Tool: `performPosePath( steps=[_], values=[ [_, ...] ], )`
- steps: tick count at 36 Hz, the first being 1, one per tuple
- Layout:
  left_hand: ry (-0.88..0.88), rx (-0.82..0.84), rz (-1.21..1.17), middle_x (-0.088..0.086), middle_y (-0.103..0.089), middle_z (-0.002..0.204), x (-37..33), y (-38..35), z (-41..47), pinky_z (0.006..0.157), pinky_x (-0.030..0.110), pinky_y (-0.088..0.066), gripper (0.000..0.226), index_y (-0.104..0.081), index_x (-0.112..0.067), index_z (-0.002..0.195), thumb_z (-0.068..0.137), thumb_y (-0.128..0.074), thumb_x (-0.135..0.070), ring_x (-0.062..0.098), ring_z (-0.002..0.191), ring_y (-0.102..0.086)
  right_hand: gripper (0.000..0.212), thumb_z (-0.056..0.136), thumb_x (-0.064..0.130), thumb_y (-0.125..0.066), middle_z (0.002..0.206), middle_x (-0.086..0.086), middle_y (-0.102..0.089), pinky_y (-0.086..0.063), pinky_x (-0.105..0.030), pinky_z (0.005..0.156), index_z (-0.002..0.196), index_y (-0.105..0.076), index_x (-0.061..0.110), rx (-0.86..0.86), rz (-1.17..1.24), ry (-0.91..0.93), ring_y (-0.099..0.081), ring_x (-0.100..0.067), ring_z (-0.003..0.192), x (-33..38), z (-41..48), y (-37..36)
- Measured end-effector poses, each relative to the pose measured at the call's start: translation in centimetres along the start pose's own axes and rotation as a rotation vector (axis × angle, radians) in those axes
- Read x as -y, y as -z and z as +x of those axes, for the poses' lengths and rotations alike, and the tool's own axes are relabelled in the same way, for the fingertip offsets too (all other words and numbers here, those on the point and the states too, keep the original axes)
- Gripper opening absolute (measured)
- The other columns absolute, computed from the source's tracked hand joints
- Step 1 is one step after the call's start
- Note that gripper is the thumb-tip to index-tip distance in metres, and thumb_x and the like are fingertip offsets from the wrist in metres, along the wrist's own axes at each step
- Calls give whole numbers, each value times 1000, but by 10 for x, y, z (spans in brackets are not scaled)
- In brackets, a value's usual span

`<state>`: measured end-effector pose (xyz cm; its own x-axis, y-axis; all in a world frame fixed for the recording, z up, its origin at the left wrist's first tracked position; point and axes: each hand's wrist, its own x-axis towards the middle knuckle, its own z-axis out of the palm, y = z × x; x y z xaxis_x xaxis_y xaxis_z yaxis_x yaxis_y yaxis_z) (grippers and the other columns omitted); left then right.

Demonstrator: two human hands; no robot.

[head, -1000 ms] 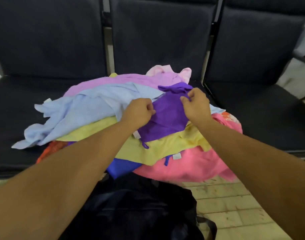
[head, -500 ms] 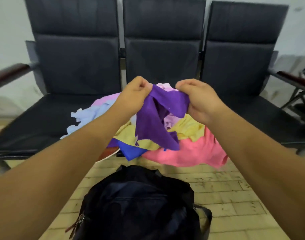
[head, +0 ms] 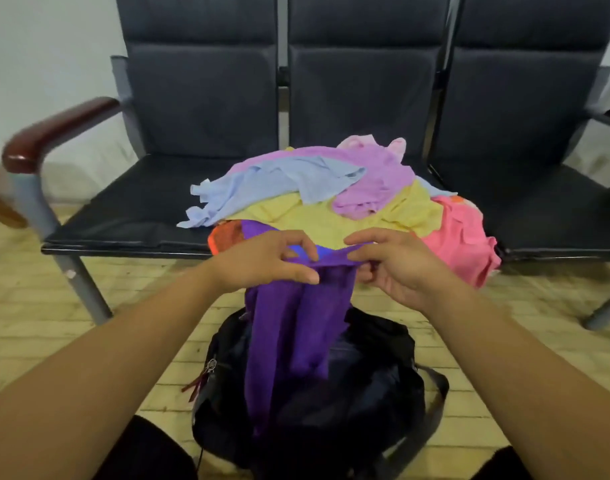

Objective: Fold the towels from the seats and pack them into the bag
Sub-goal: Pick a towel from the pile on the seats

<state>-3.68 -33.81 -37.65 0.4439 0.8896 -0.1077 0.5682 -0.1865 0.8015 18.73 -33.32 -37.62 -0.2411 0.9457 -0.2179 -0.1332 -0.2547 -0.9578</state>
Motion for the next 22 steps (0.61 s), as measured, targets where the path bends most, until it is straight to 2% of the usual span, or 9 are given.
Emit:
performPosePath(
  steps=[3, 6, 8, 10, 12, 14, 16, 18, 22],
  values=[
    [22, 121, 191, 6, -73, 94, 20, -9, -5, 85, 45, -53, 33, -70, -25, 98, 81, -74, -53, 26, 89, -68, 24, 88, -18, -53, 57, -9, -52, -45, -22, 43, 92, -66, 1, -30, 17, -52, -45, -12, 44, -7, 3, 7],
    [21, 43, 186, 14, -71, 95, 22, -5, -7, 87, 49, -52, 42, -73, -13, 96, 89, -64, -54, 29, 90, -67, 15, 92, -11, -58, 67, -13, -58, -53, -24, 51, 89, -70, -1, -64, -80, 15, -50, -14, 51, -4, 4, 10],
    [33, -66, 73, 18, -71, 100, 23, 0, -6, 92, 49, -50, 52, -72, -8, 98, 89, -61, -58, 31, 96, -67, 4, 88, 2, -71, 77, -12, -66, -59, -28, 66, 91, -73, 4, -15, -297, 103, -58, -18, 63, -5, 3, 12],
    [32, -140, -43, 11, -75, 101, 24, 1, -4, 97, 45, -50, 39, -74, -12, 101, 93, -61, -49, 29, 101, -68, 25, 77, 18, -84, 85, -5, -72, -55, -27, 76, 100, -73, 13, 52, -610, 173, -65, -16, 72, -8, 2, 13],
    [21, -152, -95, 6, -76, 100, 24, 0, -3, 92, 38, -52, 28, -76, -14, 101, 96, -61, -37, 26, 98, -70, 30, 74, 19, -87, 77, 3, -68, -48, -16, 67, 99, -70, 17, 42, -889, 267, -61, -2, 64, -8, 4, 10],
    [6, -150, -86, 7, -76, 94, 26, -1, 2, 85, 37, -51, 26, -76, -15, 98, 92, -65, -38, 20, 85, -68, 17, 80, 12, -81, 72, 9, -62, -40, -14, 61, 91, -71, 21, -86, -1055, 460, -56, -2, 61, -3, 8, 7],
    [17, -131, -53, 14, -74, 98, 28, 1, 6, 88, 43, -52, 32, -75, -16, 99, 88, -69, -45, 20, 84, -66, 2, 86, 13, -75, 66, 10, -63, -39, -13, 60, 84, -75, 14, -199, -1056, 561, -55, -7, 62, 6, 13, 10],
    [36, -92, 55, 17, -71, 99, 31, 3, 9, 89, 50, -51, 47, -72, -11, 100, 83, -71, -55, 26, 85, -67, 8, 88, 11, -71, 55, 15, -59, -37, -15, 56, 82, -75, 8, -240, -961, 565, -54, -4, 56, 12, 18, 22],
    [91, -57, 303, 3, -71, 88, 50, 16, 17, 82, 41, -51, 23, -73, -15, 95, 91, -68, -38, 17, 82, -64, 10, 92, 10, -68, 68, 0, -62, -42, -18, 63, 91, -76, 4, -297, -815, 497, -50, 3, 56, 15, 28, 50]
  ],
)
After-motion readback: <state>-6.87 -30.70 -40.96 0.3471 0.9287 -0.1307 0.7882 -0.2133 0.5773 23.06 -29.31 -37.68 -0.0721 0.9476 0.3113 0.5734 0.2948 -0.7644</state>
